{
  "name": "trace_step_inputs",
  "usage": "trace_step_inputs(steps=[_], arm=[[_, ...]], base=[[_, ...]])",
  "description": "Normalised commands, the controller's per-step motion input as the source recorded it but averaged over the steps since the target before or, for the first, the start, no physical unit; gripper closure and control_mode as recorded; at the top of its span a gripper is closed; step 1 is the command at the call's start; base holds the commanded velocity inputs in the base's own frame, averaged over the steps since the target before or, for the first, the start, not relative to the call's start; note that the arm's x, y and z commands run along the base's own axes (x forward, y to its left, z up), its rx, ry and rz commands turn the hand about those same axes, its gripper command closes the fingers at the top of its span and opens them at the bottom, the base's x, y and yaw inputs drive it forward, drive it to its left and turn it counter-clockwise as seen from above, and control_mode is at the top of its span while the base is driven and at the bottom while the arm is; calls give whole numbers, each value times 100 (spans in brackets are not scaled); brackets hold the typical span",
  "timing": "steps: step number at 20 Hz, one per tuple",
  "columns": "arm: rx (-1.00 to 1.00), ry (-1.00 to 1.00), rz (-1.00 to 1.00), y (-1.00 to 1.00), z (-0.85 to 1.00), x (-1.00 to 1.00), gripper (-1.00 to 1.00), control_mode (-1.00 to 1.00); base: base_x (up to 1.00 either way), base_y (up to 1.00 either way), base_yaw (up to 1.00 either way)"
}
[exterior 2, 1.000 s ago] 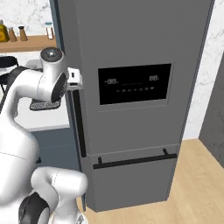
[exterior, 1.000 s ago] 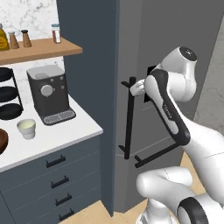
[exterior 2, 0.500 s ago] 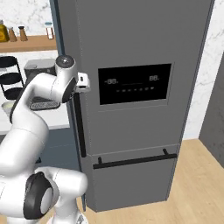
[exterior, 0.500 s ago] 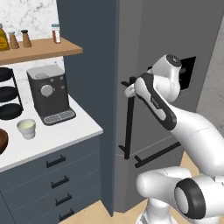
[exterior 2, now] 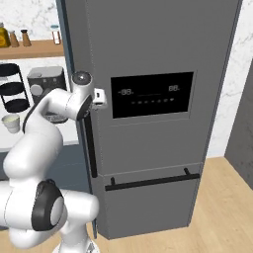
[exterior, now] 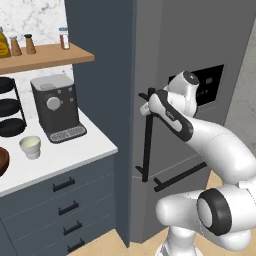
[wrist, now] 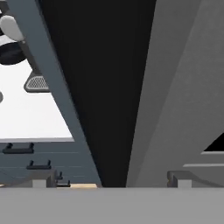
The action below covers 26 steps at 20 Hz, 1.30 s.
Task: Grab a lemon wedge from the fridge and one ice cube from the ice bowl, and put them in the glass of lemonade.
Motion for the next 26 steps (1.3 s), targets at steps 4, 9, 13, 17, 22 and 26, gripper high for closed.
trace_step_inputs(steps=[4, 9, 13, 17, 22, 26], arm=[[0, -1, 0, 0, -18, 27, -100, -100], [0, -5, 0, 3, -25, 3, -100, -100], [0, -11, 0, 17, -40, 14, -100, -100], [0, -4, 0, 23, -24, 30, -100, -100], [0, 4, 0, 7, 0, 15, -100, -100], [0, 11, 0, 0, 0, 1, 100, -100]], base=[[0, 0, 0], [0, 0, 0], [0, 0, 0], [0, 0, 0], [0, 0, 0], [0, 0, 0]])
